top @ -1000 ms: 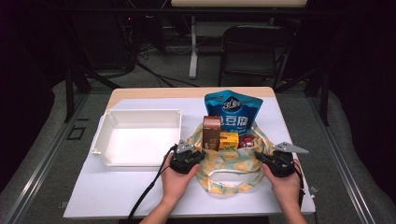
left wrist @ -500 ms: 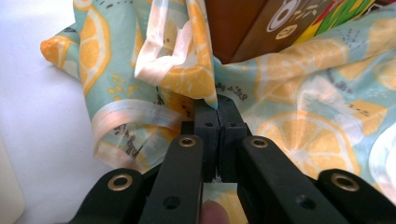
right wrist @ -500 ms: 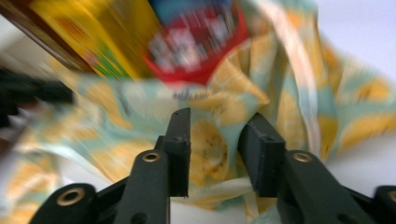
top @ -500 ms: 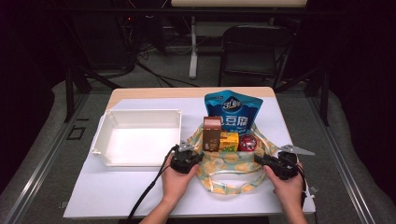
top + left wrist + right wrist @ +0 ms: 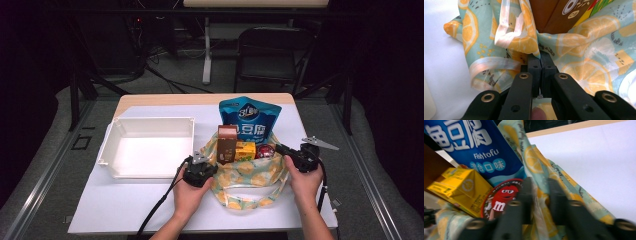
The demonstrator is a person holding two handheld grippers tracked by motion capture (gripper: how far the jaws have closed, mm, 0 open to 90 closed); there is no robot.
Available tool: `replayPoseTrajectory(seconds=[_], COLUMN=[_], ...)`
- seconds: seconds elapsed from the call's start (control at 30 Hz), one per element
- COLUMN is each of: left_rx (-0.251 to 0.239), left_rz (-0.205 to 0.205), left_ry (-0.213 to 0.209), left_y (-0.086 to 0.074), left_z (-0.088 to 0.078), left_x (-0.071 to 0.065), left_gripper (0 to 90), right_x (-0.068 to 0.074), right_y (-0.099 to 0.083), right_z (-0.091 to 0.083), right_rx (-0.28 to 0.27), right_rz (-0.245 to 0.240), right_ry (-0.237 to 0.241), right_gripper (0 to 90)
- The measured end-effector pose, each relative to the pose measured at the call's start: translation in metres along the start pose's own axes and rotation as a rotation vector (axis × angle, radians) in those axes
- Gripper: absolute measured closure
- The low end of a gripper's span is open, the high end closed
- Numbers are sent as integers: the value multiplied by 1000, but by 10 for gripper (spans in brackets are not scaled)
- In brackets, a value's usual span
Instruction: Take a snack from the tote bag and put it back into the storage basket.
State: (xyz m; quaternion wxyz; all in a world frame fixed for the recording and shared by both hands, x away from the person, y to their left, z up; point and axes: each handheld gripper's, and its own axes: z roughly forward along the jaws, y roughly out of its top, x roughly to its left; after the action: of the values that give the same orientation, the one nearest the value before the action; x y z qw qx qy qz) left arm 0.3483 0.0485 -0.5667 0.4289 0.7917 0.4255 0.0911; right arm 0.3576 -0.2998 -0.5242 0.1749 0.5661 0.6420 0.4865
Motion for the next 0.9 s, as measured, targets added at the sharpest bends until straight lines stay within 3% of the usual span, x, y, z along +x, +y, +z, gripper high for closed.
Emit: replayPoseTrajectory(seconds=[0.07, 0.17, 0.23, 0.27, 0.33, 0.47, 0.53, 0.6, 0.67, 0.73, 0.9], left_rx=[3, 16, 30, 20, 37, 29, 25, 16, 13, 12, 5], left_rz=[-2, -5, -5, -12, -25, -53, -37, -27, -22, -21, -18], left_ry=[-3, 21, 38, 61, 50, 34, 27, 27, 25, 25, 19], left_y=[0, 0, 1, 0, 0, -2, -2, -3, -3, -2, -3], left_z=[0, 1, 2, 3, 0, -2, -3, -3, -4, -3, -4], left_x=[0, -1, -1, -2, 0, 6, 6, 5, 3, 4, 3], left_gripper=[892, 900, 900, 900, 900, 900, 900, 900, 899, 899, 899], right_x=[-1, -1, -7, -8, -8, -13, -13, -11, -8, -5, 9], right_y=[-4, -18, -28, -28, -27, -28, -29, -28, -28, -22, -2], right_z=[3, 17, 27, 26, 25, 20, 20, 15, 9, -2, -26], right_rx=[53, 169, 222, 219, 221, 215, 208, 193, 115, 72, -69], right_rz=[-33, -95, -81, -73, -99, -68, -66, -93, -81, -106, -139], right_ry=[-11, -96, -111, -115, -150, -154, -152, -141, -108, -94, -75], right_gripper=[899, 900, 900, 900, 900, 900, 891, 792, 697, 623, 561])
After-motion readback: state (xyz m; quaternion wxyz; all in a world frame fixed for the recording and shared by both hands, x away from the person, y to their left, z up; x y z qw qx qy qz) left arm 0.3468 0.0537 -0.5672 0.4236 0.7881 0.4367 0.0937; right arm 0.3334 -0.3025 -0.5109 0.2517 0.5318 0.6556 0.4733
